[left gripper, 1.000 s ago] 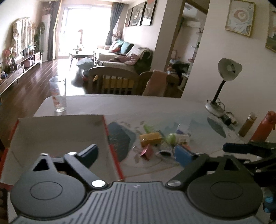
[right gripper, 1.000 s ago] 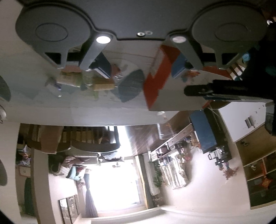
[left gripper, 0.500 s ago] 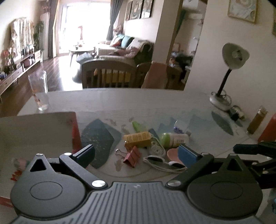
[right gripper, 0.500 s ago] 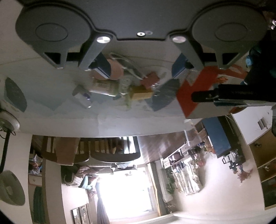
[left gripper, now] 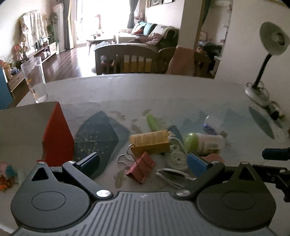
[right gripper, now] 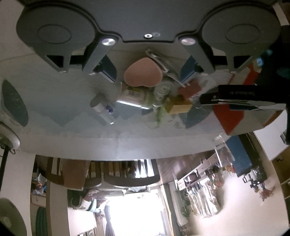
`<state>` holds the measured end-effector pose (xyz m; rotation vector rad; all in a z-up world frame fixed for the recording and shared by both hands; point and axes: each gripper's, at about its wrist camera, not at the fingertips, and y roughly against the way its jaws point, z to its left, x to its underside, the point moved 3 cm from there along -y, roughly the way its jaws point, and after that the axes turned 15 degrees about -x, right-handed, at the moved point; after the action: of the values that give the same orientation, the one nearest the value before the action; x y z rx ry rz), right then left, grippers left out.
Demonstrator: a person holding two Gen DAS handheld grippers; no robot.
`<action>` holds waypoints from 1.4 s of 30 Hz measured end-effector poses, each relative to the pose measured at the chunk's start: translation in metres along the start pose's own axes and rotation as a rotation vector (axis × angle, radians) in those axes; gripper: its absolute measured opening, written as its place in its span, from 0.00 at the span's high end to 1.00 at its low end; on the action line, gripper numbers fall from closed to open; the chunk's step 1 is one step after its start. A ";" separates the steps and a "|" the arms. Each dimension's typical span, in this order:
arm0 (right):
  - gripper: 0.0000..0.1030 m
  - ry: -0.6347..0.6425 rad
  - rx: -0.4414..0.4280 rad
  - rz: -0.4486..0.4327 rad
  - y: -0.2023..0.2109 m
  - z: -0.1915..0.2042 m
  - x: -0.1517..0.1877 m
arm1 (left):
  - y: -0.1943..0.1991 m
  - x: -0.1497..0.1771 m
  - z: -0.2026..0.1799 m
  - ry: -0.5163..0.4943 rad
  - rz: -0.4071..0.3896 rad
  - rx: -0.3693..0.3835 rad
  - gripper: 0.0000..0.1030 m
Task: Organize rigid objects
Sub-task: 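Grasp the red binder clip with the left tool while the right tool grasps the pink heart dish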
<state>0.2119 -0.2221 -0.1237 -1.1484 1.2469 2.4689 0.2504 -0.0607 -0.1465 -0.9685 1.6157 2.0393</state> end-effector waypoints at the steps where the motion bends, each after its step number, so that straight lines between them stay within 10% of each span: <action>1: 0.25 -0.003 0.005 0.010 -0.006 -0.003 0.000 | -0.005 0.000 -0.001 0.001 0.007 -0.007 0.00; 32: 0.26 -0.096 0.058 0.200 -0.098 -0.024 -0.004 | -0.079 0.015 -0.007 -0.050 0.140 -0.073 0.02; 42: 0.29 -0.092 0.054 0.198 -0.098 -0.024 -0.002 | -0.074 0.024 -0.013 -0.089 0.114 -0.057 0.34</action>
<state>0.2701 -0.1760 -0.1921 -0.9278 1.4552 2.5751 0.2858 -0.0551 -0.2171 -0.8087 1.6079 2.1829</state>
